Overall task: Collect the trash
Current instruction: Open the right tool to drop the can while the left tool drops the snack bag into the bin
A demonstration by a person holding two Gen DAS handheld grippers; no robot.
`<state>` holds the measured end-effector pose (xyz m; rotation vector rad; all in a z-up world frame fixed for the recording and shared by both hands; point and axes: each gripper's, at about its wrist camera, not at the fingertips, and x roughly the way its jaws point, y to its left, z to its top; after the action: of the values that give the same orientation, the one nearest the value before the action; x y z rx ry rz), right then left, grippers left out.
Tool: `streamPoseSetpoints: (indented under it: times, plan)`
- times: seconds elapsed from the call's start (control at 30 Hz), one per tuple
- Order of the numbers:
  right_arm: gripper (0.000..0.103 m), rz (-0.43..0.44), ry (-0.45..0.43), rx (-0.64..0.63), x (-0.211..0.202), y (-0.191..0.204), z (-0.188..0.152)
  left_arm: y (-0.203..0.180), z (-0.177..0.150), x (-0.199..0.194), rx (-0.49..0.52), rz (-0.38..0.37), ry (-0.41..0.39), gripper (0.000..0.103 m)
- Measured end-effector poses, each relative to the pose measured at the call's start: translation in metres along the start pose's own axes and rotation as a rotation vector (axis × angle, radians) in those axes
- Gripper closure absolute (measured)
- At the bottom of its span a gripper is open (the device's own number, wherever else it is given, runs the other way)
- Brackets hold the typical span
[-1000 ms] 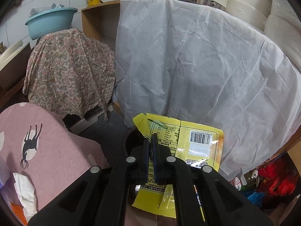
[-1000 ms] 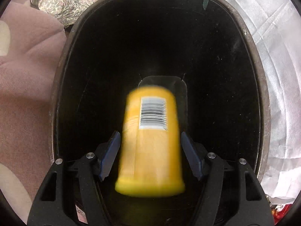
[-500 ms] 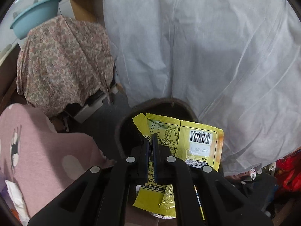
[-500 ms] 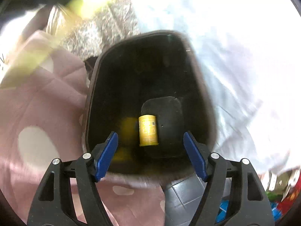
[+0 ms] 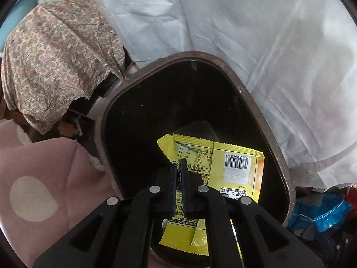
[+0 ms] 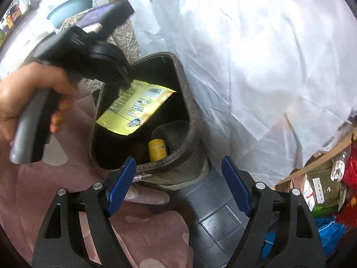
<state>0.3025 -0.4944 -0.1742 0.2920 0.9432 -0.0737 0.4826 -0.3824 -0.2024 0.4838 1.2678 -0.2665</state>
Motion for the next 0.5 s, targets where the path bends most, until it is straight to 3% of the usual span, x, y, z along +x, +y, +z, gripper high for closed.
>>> streamPoseSetpoints:
  times: [0.07,0.17,0.3,0.5]
  plan:
    - [0.023,-0.001,-0.012,0.002,-0.003,-0.001,-0.002,-0.003,-0.001,0.003,0.010,0.006,0.005,0.089]
    - [0.023,0.001,-0.024,0.013,-0.012,-0.006,-0.006,-0.005,-0.002,-0.001,0.010,0.013,-0.018,0.063]
    - [0.023,0.009,-0.039,0.024,-0.025,-0.009,-0.012,-0.004,-0.003,-0.025,0.004,0.003,-0.094,0.051]
    - [0.023,0.024,-0.079,-0.004,-0.043,0.003,-0.017,-0.002,-0.022,-0.090,0.034,-0.029,-0.283,0.034]
